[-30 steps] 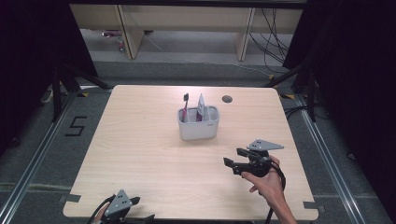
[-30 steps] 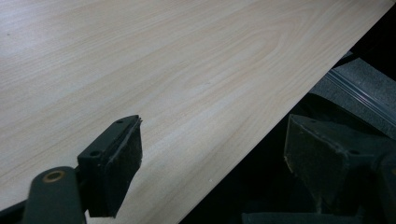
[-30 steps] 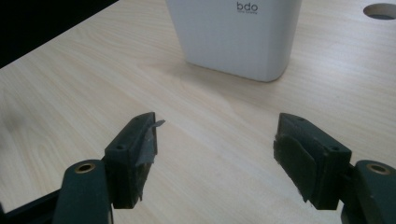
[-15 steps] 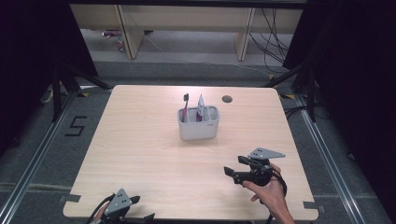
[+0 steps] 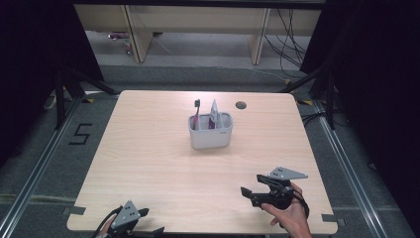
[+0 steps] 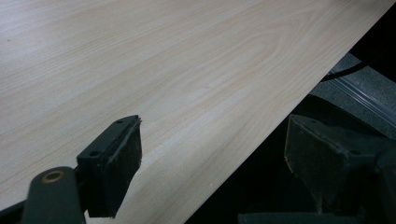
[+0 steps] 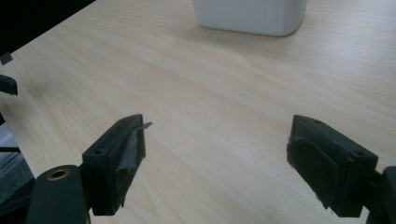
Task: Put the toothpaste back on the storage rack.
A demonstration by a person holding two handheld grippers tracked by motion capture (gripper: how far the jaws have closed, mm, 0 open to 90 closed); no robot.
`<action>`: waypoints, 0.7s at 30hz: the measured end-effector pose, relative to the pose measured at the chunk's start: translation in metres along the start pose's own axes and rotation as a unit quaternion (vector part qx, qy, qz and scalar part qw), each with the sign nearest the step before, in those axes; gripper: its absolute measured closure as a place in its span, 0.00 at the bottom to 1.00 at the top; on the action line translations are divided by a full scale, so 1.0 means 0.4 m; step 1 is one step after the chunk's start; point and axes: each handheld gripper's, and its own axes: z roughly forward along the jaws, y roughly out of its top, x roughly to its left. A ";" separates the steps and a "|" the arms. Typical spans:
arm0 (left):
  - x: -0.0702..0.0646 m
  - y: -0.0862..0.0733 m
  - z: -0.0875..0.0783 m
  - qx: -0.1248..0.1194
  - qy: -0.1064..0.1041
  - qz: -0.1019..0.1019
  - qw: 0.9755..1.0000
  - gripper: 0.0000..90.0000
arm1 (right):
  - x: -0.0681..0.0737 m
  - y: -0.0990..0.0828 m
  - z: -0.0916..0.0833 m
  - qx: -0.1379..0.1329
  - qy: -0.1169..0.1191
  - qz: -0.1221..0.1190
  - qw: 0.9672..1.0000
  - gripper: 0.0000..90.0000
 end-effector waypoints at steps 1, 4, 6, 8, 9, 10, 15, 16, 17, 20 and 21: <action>-0.004 -0.001 0.003 -0.012 -0.003 -0.012 1.000 0.20 | 0.001 -0.004 -0.007 0.000 0.005 -0.003 1.000 0.22; -0.002 -0.001 -0.002 -0.008 -0.001 -0.010 1.000 0.20 | 0.008 -0.021 -0.019 -0.001 0.006 0.004 1.000 0.22; -0.002 -0.001 -0.003 -0.007 0.000 -0.007 1.000 0.20 | 0.013 -0.030 -0.023 0.001 0.010 0.015 1.000 0.22; -0.003 0.001 -0.002 -0.007 0.000 -0.003 1.000 0.20 | 0.009 -0.038 -0.027 0.001 0.002 -0.003 1.000 0.22; 0.000 0.002 -0.003 -0.002 0.002 0.003 1.000 0.20 | 0.011 -0.042 -0.029 0.001 0.005 0.000 1.000 0.22; -0.005 0.001 0.000 -0.010 -0.003 -0.003 1.000 0.20 | 0.019 -0.051 -0.033 0.006 0.011 0.010 1.000 0.22; -0.001 -0.001 -0.002 -0.002 0.003 0.001 1.000 0.20 | 0.023 -0.065 -0.042 0.007 0.006 -0.006 1.000 0.21; -0.003 -0.001 0.000 -0.011 0.001 -0.008 1.000 0.20 | 0.025 -0.067 -0.044 0.010 0.006 -0.002 1.000 0.21; -0.004 -0.001 0.000 -0.012 0.000 -0.010 1.000 0.20 | 0.026 -0.073 -0.042 0.012 0.002 0.001 1.000 0.21; -0.004 -0.001 0.000 -0.013 0.000 -0.007 1.000 0.20 | 0.029 -0.085 -0.053 0.020 0.015 0.006 1.000 0.20; -0.003 -0.001 -0.001 -0.011 0.001 -0.006 1.000 0.20 | 0.029 -0.085 -0.053 0.020 0.015 0.006 1.000 0.20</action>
